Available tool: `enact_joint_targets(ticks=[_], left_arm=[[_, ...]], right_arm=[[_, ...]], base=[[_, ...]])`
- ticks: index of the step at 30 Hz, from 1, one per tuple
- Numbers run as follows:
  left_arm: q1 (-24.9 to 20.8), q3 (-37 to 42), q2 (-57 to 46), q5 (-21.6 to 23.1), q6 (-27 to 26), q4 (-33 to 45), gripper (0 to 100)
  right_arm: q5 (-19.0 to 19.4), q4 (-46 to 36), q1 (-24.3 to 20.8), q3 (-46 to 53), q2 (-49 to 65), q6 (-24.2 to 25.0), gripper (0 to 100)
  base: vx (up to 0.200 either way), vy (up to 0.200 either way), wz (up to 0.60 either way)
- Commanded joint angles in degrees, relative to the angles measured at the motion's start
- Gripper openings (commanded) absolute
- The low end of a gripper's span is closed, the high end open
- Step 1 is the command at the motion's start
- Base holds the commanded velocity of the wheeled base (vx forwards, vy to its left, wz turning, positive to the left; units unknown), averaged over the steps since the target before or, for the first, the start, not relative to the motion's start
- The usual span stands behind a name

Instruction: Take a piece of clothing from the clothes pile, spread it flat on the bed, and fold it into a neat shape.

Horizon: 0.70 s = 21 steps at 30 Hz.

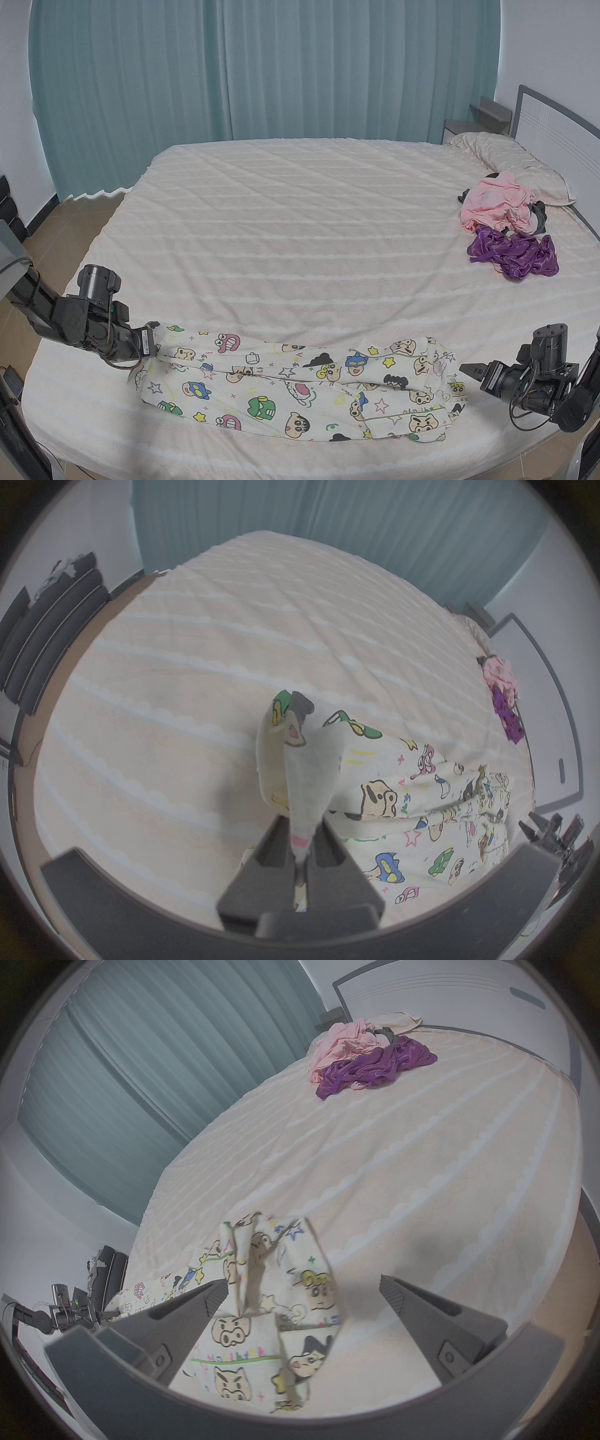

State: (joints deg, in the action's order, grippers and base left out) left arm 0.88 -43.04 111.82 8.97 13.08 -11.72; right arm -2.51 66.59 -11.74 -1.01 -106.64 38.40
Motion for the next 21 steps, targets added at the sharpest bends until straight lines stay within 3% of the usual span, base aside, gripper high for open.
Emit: enact_joint_targets(ticks=[1,5,14,21], left_arm=[[5.01,-0.46,-2.05,0.08,-1.39,0.11,0],[9.14,-1.25,-3.02,0.17,-4.03,0.55,0],[17.05,-7.49,-3.63,0.17,-4.29,6.27,0],[18.37,-7.93,-6.27,-0.62,-4.29,7.23,0]], right_arm=[[-0.04,0.04,0.4,1.01,-0.06,0.01,100],[-0.04,0.04,0.4,1.01,-0.06,0.1,100],[-0.13,0.04,0.75,1.01,0.03,0.01,100],[-0.04,0.04,0.75,1.01,0.03,0.01,100]], base=[[0.0,0.0,0.0],[0.0,0.0,0.0],[0.0,0.0,0.0],[0.0,0.0,0.0]])
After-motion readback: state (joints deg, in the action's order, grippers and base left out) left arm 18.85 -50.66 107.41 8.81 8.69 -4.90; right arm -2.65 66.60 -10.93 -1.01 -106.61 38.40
